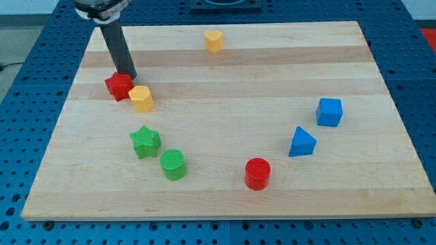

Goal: Separate the red star and yellow hexagon

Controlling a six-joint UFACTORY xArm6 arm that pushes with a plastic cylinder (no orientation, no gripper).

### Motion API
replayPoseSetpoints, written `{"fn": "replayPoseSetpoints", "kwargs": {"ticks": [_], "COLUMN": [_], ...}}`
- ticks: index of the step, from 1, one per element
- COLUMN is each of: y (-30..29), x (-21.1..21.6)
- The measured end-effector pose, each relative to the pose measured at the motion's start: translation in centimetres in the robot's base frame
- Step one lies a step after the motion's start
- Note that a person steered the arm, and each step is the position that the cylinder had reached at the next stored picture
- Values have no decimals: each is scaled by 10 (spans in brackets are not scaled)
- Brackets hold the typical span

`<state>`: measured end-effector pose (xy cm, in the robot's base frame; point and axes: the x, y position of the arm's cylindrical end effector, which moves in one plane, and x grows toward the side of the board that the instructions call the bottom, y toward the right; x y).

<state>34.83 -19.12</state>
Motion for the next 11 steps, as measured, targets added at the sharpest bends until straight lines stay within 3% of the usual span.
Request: {"fn": "replayPoseSetpoints", "kwargs": {"ticks": [1, 2, 4, 7, 9, 10, 11], "y": [45, 55, 39, -31, -32, -31, 10], "x": [4, 22, 83, 114, 28, 6, -7]}}
